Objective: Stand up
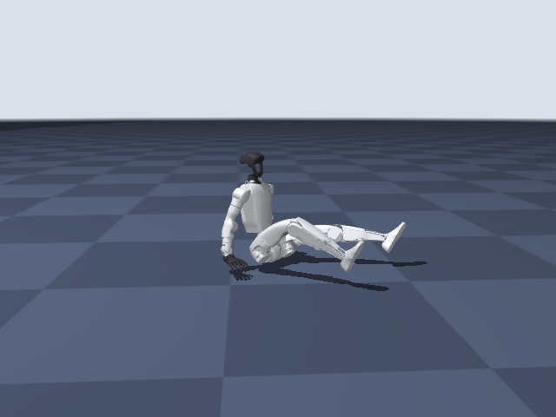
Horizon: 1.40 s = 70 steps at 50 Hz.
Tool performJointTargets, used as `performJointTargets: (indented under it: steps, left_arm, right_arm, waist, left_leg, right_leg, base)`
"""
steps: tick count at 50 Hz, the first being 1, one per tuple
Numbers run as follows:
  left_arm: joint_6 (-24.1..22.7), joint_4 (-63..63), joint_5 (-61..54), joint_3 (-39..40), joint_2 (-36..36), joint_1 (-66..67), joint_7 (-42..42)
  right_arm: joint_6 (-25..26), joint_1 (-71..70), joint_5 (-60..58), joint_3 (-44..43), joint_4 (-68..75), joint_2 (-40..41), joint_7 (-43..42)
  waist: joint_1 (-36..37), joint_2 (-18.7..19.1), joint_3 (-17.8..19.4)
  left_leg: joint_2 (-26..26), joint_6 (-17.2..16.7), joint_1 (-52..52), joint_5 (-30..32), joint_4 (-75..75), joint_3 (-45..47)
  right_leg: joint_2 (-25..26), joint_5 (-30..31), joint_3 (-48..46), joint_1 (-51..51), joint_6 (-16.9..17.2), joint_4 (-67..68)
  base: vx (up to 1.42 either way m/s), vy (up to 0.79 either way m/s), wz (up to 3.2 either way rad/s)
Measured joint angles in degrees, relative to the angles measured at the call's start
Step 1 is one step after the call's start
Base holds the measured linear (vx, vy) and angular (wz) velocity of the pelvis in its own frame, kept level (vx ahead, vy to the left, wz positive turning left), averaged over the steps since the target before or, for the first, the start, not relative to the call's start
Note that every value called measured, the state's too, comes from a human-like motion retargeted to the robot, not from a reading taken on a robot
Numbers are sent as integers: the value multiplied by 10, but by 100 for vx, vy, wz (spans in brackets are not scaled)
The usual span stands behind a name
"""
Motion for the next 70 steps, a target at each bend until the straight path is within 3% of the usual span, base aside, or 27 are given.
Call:
performJointTargets:
  steps: [5,10,15,23,28,30,32,34,38,43,50,57,65,70]
  left_arm:
    - [2,5,7,-37,52,-15,-32]
    - [15,-4,10,-23,65,-29,-59]
    - [20,-23,18,-9,65,-20,-79]
    - [4,-46,31,-8,44,-25,-105]
    - [-41,-57,50,-6,42,-6,-98]
    - [-66,-58,81,-12,53,4,-82]
    - [-86,-57,118,-25,66,11,-50]
    - [-99,-52,151,-40,75,12,-14]
    - [-126,-27,175,-37,79,2,14]
    - [-119,-15,177,-33,69,-21,30]
    - [-112,6,166,-32,67,-27,55]
    - [-118,42,161,-27,72,-37,77]
    - [-121,55,171,-27,81,-41,80]
    - [-121,40,186,-25,82,-39,60]
  right_arm:
    - [19,25,39,7,-23,31,-19]
    - [40,23,54,33,-54,40,-16]
    - [59,49,52,49,-96,47,-1]
    - [60,82,-32,4,-192,31,29]
    - [65,65,-68,-22,-206,-17,40]
    - [48,51,-59,-31,-197,-28,62]
    - [34,37,-46,-37,-183,-35,76]
    - [23,22,-28,-43,-168,-39,86]
    - [-9,-5,-6,-24,-112,-40,98]
    - [42,-26,9,-9,-73,-45,-45]
    - [10,-53,9,-1,-36,-39,-42]
    - [6,-67,12,7,-28,-39,-63]
    - [2,-67,15,7,-18,-35,-73]
    - [2,-63,14,0,-14,-29,-75]
  waist:
    - [51,-31,-49]
    - [25,-59,-41]
    - [5,-81,-38]
    - [-7,-56,-25]
    - [-33,-60,-33]
    - [-33,-59,-51]
    - [-25,-56,-35]
    - [-32,-66,-27]
    - [-42,-69,-22]
    - [-53,-62,-31]
    - [-62,-60,-21]
    - [-73,-63,-18]
    - [-72,-70,-19]
    - [-54,-70,-25]
  left_leg:
    - [-22,10,-31,-53,-24,16]
    - [-51,12,-18,-62,-24,31]
    - [-86,2,18,-83,-23,19]
    - [-111,-1,73,-154,-57,33]
    - [-128,-1,123,-116,-66,78]
    - [-117,70,111,-182,-53,63]
    - [-88,2,153,-92,-117,172]
    - [-100,0,165,-75,-137,208]
    - [-88,1,128,-43,-112,193]
    - [-128,-1,85,4,-124,291]
    - [-105,-1,59,30,-127,400]
    - [-94,-1,29,23,-102,388]
    - [-116,-1,19,21,-99,343]
    - [-99,-1,16,12,-89,318]
  right_leg:
    - [-6,1,-31,5,12,-177]
    - [10,-19,-31,53,34,-293]
    - [29,-60,-20,115,24,-357]
    - [55,-171,-28,212,-12,-467]
    - [51,-180,-2,263,5,-505]
    - [61,-274,-1,270,-22,-503]
    - [47,-209,-122,317,9,-550]
    - [29,-152,-95,316,49,-581]
    - [-6,-121,-152,304,76,-573]
    - [-88,-44,-210,262,136,-573]
    - [-108,-10,-297,255,176,-578]
    - [-127,-8,-282,228,184,-551]
    - [-134,-3,-253,214,188,-550]
    - [-129,-48,-220,194,174,-517]
  base:
    - [5,-28,-4]
    - [-5,-12,28]
    - [11,-7,20]
    - [4,2,18]
    - [13,7,36]
    - [17,-8,0]
    - [18,8,-9]
    - [-2,5,34]
    - [2,2,29]
    - [5,33,55]
    - [-1,5,3]
    - [0,0,0]
    - [0,0,0]
    - [1,-8,-14]
